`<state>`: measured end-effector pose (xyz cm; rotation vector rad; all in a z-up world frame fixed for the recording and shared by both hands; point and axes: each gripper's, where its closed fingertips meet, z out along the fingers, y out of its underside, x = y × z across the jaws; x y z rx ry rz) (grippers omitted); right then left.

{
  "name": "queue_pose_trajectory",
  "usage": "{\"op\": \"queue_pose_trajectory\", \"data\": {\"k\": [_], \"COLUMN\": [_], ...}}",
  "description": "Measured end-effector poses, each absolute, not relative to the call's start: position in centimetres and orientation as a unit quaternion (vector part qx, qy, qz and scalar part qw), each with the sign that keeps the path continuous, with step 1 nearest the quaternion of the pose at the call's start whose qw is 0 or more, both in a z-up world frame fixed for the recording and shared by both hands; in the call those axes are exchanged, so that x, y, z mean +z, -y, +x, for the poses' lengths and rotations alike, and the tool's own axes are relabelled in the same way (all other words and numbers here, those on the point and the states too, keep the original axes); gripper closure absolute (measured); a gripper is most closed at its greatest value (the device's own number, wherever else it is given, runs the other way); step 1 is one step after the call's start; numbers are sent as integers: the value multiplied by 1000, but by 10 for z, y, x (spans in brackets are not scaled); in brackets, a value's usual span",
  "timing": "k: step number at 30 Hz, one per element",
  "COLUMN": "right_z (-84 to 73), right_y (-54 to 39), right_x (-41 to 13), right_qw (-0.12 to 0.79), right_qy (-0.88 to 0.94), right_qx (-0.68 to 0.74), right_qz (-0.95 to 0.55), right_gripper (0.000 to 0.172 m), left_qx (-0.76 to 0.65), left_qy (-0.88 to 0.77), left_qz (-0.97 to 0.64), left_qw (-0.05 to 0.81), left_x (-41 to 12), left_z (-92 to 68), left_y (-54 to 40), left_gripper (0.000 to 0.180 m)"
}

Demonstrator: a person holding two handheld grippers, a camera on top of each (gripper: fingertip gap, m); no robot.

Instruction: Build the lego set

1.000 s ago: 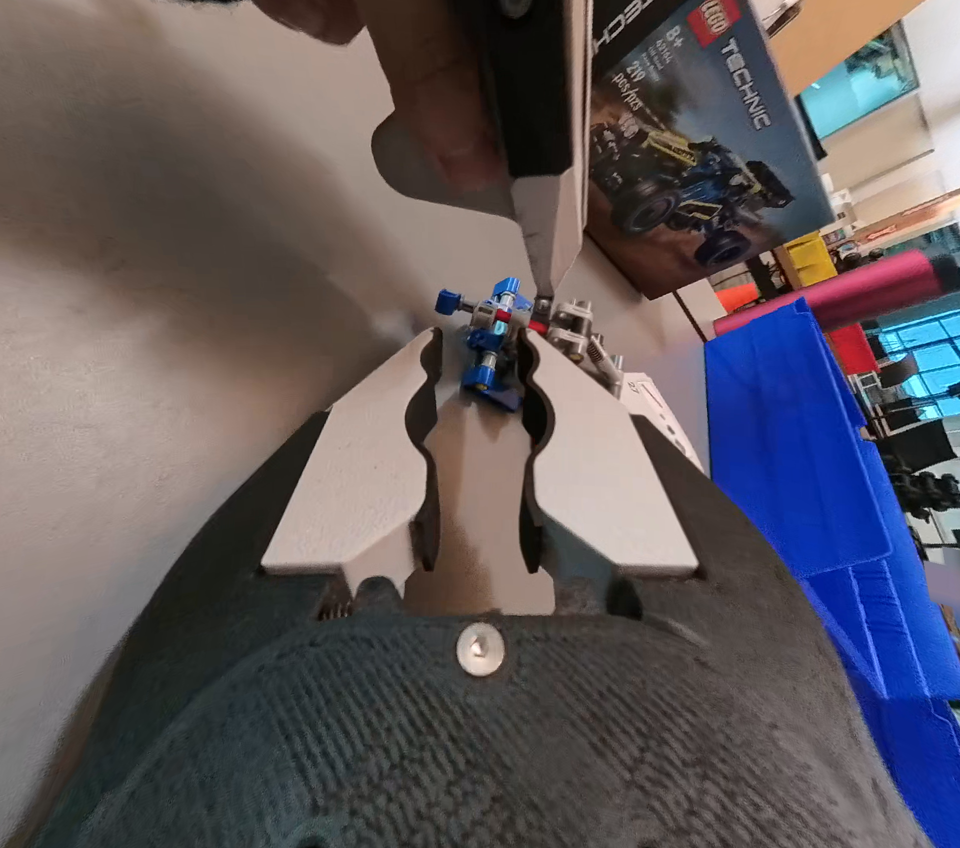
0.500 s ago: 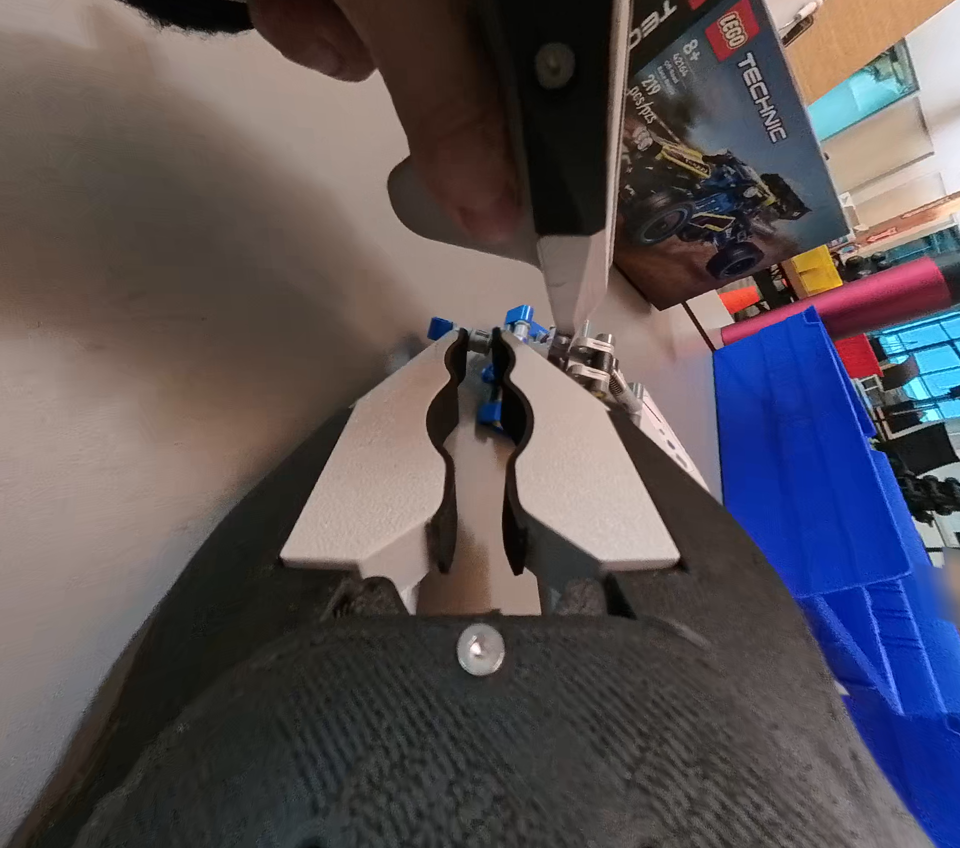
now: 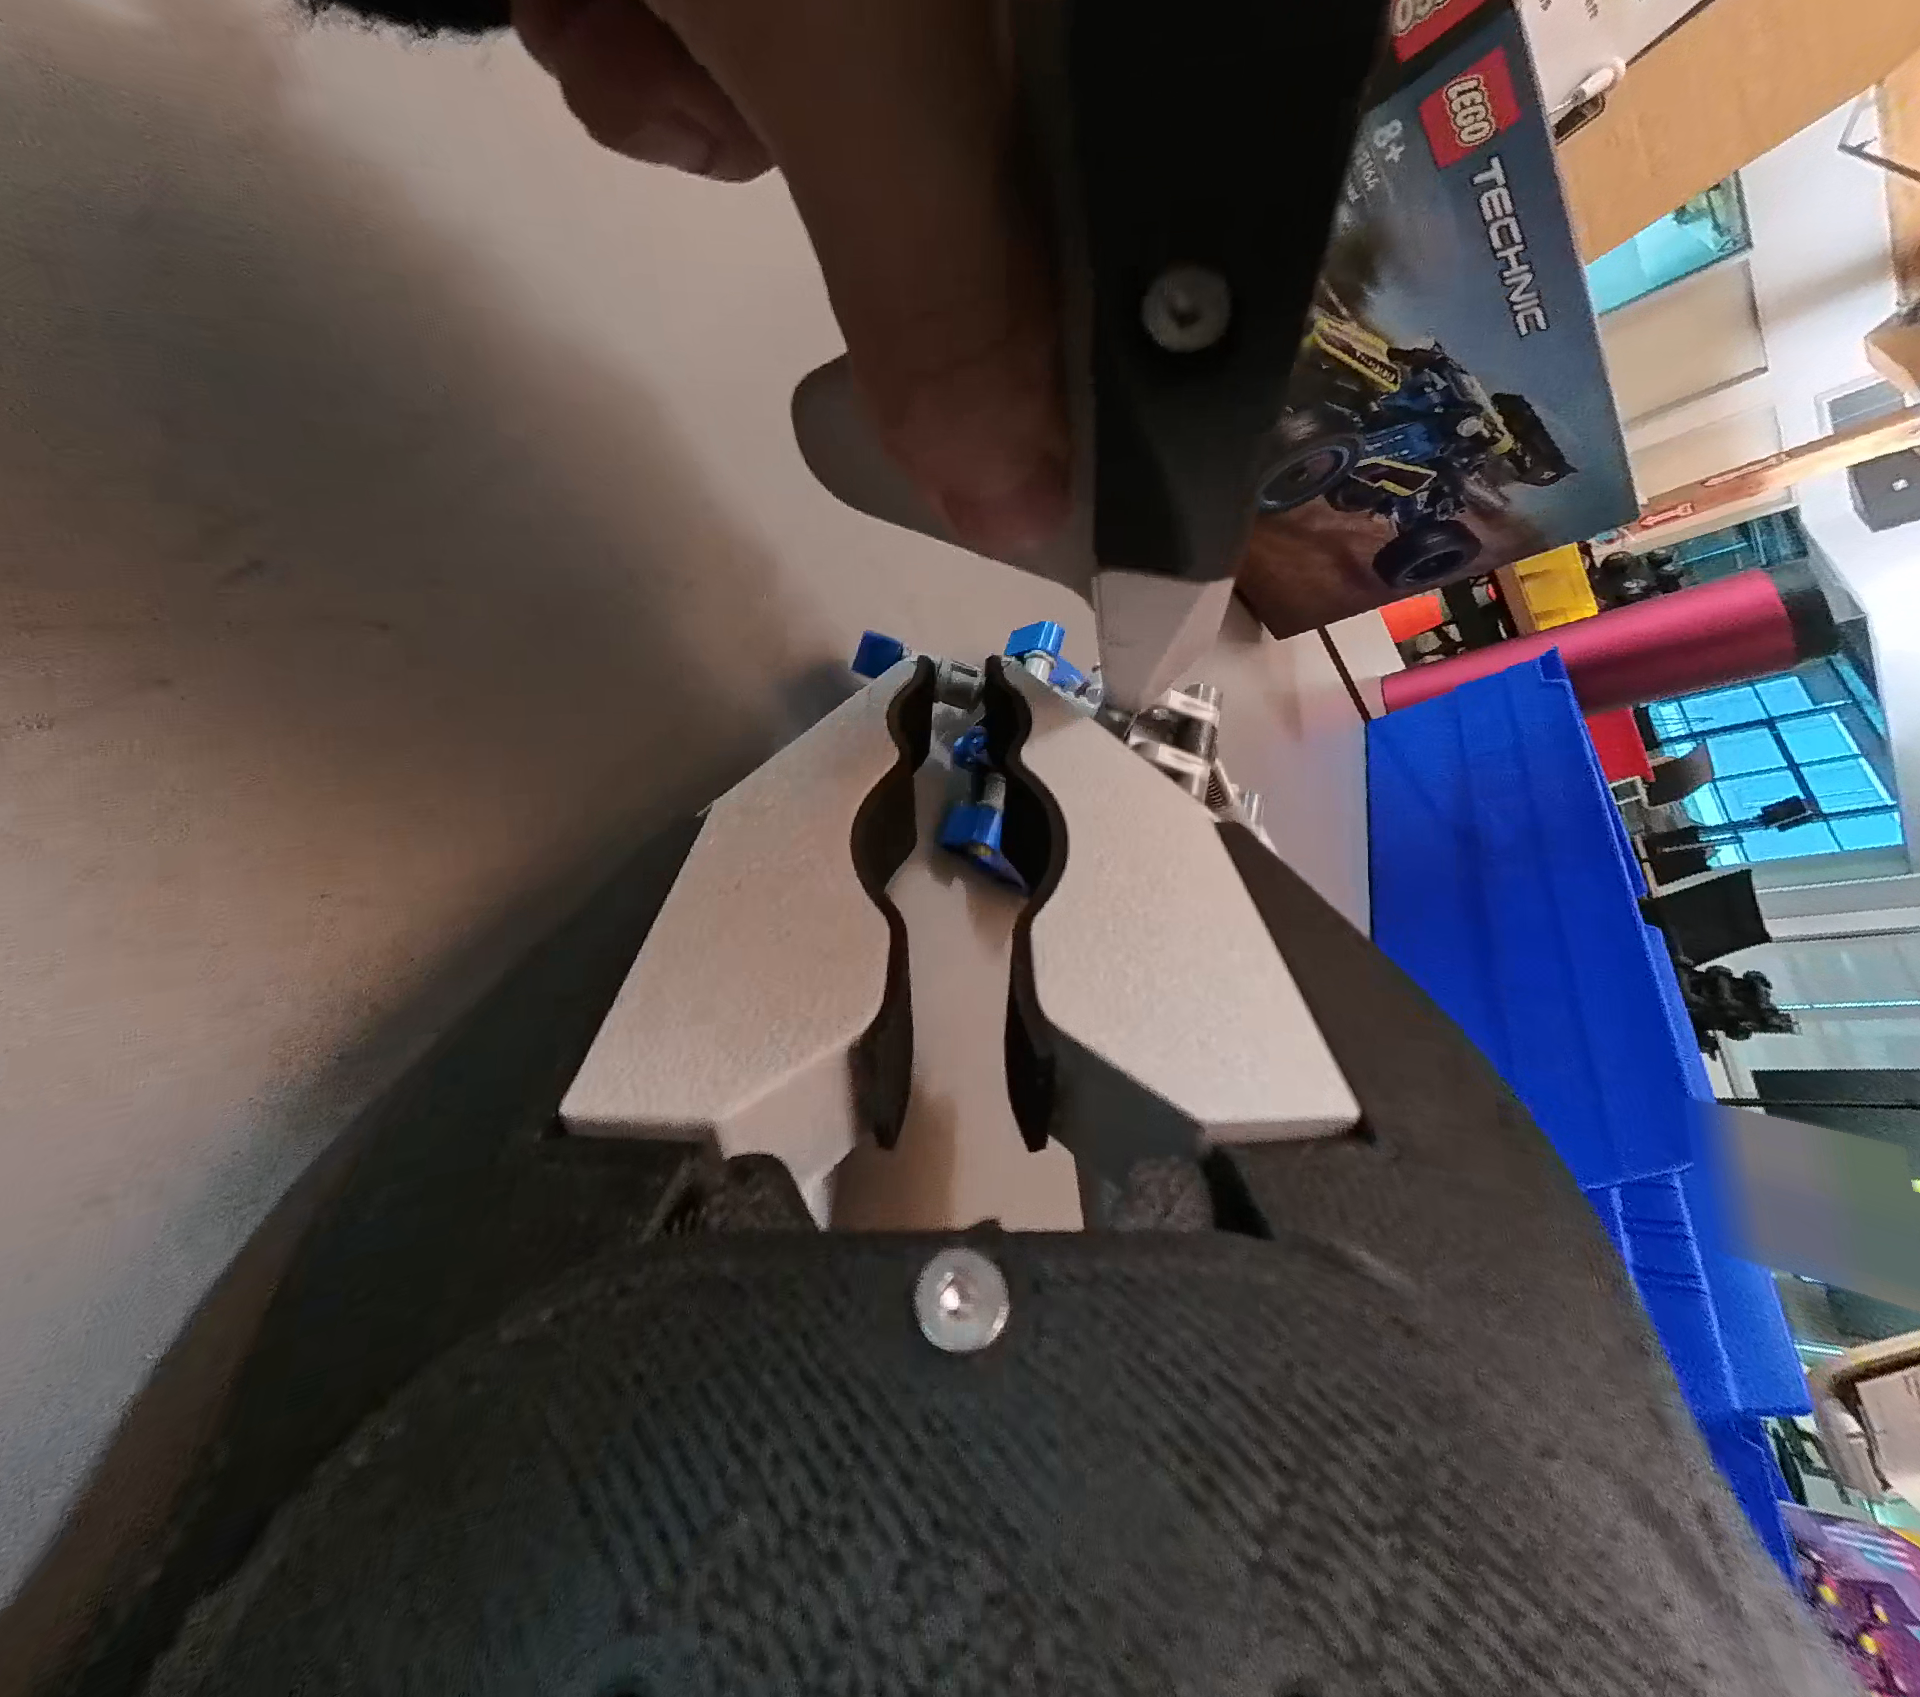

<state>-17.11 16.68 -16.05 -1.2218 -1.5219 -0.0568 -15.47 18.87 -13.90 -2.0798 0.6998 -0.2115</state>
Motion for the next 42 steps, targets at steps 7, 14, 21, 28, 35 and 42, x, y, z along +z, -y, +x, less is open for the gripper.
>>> {"op": "queue_pose_trajectory", "data": {"k": [7,14,21,28,35,42], "right_z": [-169,-162,-160,-167,-173,-175], "right_y": [-170,-186,-194,-201,-205,-206], "right_x": [-154,-137,-130,-127,-133,-141], "right_qw": [574,610,632,628,609,593], "right_qy": [623,561,543,540,534,550], "right_qx": [-13,-10,-29,-11,24,12], "right_qz": [-531,-559,-552,-560,-586,-587], "right_gripper": [155,104,80,72,79,91], "left_qx": [-70,-87,-81,-89,-95,-97], "left_qy": [-286,-276,-277,-272,-266,-266], "left_qz": [-844,-849,-852,-856,-857,-857], "left_qw": [447,441,437,431,431,431], "left_x": [-138,-138,-139,-140,-141,-142], "left_z": [-155,-156,-156,-157,-161,-161], "left_y": [-190,-190,-190,-191,-193,-193], "left_gripper": [178,179,178,178,178,178]}}
